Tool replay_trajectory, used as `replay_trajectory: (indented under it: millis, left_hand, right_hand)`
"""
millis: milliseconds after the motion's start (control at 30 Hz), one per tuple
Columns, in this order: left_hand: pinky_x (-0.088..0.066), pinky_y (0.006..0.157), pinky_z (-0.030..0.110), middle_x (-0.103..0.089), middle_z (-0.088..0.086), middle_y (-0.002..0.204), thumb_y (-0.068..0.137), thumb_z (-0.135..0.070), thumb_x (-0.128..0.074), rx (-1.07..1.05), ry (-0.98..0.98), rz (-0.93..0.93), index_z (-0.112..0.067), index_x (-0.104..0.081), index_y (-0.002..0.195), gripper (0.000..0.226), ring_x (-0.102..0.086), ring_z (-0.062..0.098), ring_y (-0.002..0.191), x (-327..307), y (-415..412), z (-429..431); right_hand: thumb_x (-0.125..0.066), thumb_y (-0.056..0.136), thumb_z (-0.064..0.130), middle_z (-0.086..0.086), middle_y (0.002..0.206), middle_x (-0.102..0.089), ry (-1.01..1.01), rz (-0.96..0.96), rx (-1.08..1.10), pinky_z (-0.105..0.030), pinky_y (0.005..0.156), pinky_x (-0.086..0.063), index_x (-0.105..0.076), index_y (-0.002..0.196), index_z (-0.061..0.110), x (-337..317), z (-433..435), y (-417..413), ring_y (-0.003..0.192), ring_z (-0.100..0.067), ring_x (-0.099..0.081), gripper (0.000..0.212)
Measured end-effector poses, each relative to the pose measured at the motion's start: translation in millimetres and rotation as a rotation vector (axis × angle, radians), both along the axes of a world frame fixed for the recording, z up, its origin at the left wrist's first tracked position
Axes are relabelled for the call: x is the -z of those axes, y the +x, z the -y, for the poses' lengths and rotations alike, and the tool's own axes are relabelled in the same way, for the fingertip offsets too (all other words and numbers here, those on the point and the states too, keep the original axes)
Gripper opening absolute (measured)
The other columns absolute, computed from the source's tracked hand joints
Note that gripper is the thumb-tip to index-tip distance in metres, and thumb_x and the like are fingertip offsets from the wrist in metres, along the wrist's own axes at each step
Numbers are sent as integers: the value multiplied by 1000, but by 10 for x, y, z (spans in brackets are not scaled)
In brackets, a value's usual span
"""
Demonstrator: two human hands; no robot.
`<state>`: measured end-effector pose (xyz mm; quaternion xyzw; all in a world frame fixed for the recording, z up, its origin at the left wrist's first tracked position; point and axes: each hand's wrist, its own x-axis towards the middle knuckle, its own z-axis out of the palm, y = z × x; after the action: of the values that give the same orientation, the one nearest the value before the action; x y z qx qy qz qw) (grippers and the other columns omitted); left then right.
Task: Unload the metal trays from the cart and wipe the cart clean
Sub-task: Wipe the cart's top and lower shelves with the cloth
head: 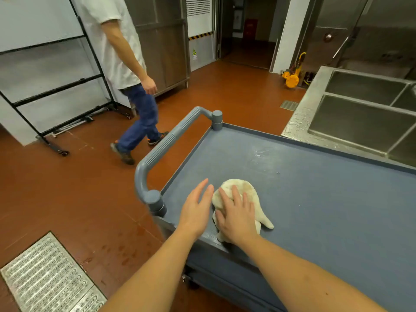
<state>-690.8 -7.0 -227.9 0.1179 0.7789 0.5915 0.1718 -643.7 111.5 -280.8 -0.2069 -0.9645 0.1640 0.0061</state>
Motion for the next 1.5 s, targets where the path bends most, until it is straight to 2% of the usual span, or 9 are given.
replay_trajectory:
  millis: [333, 633, 767, 900, 1067, 1167, 1233, 1367, 1500]
  left_hand:
    - [-33, 74, -5, -48, -29, 121, 95, -47, -46, 29, 28, 81, -48, -47, 120, 25, -43, -25, 103, 161, -79, -760]
    - [-27, 92, 10, -44, -22, 131, 94, -44, -48, 211, 45, 90, -34, -48, 135, 41, -39, -7, 119, 272, 300, -2375]
    - [-28, 94, 14, -45, -17, 138, 94, -47, -48, 287, 43, 90, -35, -48, 135, 42, -40, -5, 121, 179, 501, -2924]
    - [-29, 97, 13, -49, -14, 138, 96, -41, -49, 297, 111, 88, -30, -52, 133, 39, -42, -2, 124, 8, 579, -3207]
    - [-30, 95, 14, -52, -18, 131, 96, -40, -48, 239, 175, 82, -28, -53, 133, 39, -44, -6, 115, -162, 518, -3129]
    - [-29, 96, 14, -52, -18, 129, 97, -40, -48, 239, 181, 73, -27, -52, 133, 40, -44, -5, 115, -169, 470, -2940]
    - [-29, 96, 14, -51, -19, 130, 96, -41, -48, 249, 171, 72, -28, -52, 134, 40, -43, -5, 116, -144, 451, -2808]
    - [-28, 98, 16, -49, -18, 135, 96, -42, -48, 257, 137, 72, -30, -51, 134, 40, -42, -5, 119, -105, 442, -2568]
    - [-29, 97, 17, -49, -20, 133, 96, -44, -47, 303, 98, 62, -36, -50, 134, 39, -42, -5, 120, -119, 422, -2420]
  right_hand:
    - [-45, 94, 31, 1, 161, -4, 50, 2, -13, -43, 116, -15, -15, 146, 46, 178, -692, -276, 146, -27, -10, 61]
    - [-51, 92, 16, -6, 158, -18, 42, -19, 268, -38, 117, -15, -34, 147, 30, 16, -2817, 829, 144, -29, -19, 59]
    - [-53, 91, 9, -2, 149, -39, -120, -166, 256, -28, 109, -32, -41, 144, 20, -186, -3239, 1251, 135, -22, -39, 55]
    - [-56, 86, 9, 30, 105, -64, -419, -444, 367, 1, 80, -37, -58, 111, 46, -667, -3287, 1308, 101, 9, -58, 45]
    - [-53, 93, 12, 7, 109, -70, -835, -388, 380, -26, 82, -55, -66, 111, 29, -1040, -3353, 1402, 98, -9, -67, 28]
    - [-51, 95, 14, -2, 116, -66, -501, -376, 642, -31, 89, -49, -63, 117, 16, -946, -3395, 1498, 100, -19, -62, 25]
    - [-53, 94, 20, 4, 108, -65, -269, -368, 641, -27, 83, -45, -65, 112, 18, -883, -3335, 1559, 94, -15, -61, 21]
    - [-56, 84, 48, 17, 86, -64, -95, -2, 543, -27, 62, -44, -58, 86, 37, -680, -3079, 1601, 81, -12, -61, 11]
    - [-57, 80, 48, 7, 70, -62, -92, 117, 633, -30, 53, -46, -57, 73, 24, -556, -2962, 1605, 67, -16, -59, 25]
